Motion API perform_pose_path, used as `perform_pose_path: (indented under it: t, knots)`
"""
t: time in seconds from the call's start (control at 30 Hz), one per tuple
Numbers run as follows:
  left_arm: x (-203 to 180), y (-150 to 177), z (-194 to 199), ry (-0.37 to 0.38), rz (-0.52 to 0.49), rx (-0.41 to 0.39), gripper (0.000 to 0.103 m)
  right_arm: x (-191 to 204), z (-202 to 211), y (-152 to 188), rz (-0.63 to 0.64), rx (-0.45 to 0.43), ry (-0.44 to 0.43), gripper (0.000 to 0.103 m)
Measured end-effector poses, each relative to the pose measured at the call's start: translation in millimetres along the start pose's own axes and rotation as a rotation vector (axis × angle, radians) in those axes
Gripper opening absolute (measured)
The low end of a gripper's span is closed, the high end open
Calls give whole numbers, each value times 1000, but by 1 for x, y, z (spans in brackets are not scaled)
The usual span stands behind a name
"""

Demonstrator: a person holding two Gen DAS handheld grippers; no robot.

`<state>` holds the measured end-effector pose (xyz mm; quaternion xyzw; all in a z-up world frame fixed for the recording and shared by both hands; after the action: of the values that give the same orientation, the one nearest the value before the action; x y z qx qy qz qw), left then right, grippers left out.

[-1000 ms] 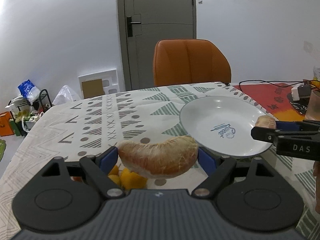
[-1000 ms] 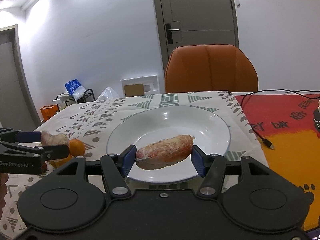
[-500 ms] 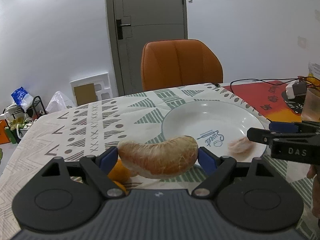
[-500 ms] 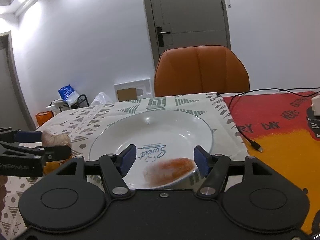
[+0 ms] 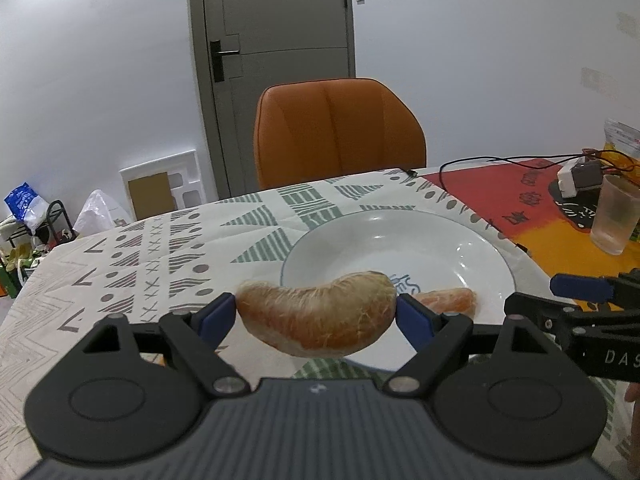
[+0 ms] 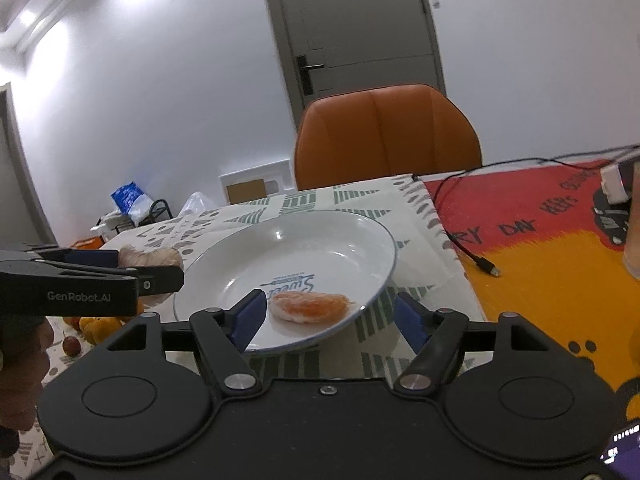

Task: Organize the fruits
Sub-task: 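Lower the pomelo segment into the white bowl and open the left tool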

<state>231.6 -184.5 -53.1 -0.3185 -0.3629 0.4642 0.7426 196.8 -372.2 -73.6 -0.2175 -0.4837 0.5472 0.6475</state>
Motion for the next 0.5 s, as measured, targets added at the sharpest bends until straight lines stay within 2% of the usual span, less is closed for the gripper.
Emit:
perform_pose_path:
  t: [0.23,0.37,0.5]
  knots:
    - [-8,-8,-7,17,-9,-9,86,-9,6,0,-30,-10,13,71]
    - [-12,-11,-12,27,-4,-1,86,-16,8,-1,-62,-18,22,77]
    - [-10,-9,-9,15,-10,-7,86,-20,7,1,-91,-3,19,90]
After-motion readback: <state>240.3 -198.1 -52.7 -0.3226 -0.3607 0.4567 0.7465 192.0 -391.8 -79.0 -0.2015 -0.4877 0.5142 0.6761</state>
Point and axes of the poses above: each gripper's, at about its wrist camera, not at the fingertips, and z roughly against the way its jaws point, x to its left, y to its underside, the point moved 5 cm from there along -z, roughly the way its jaws point, and after that the axes turned 12 degrees about -z, right-handed, at the moved point
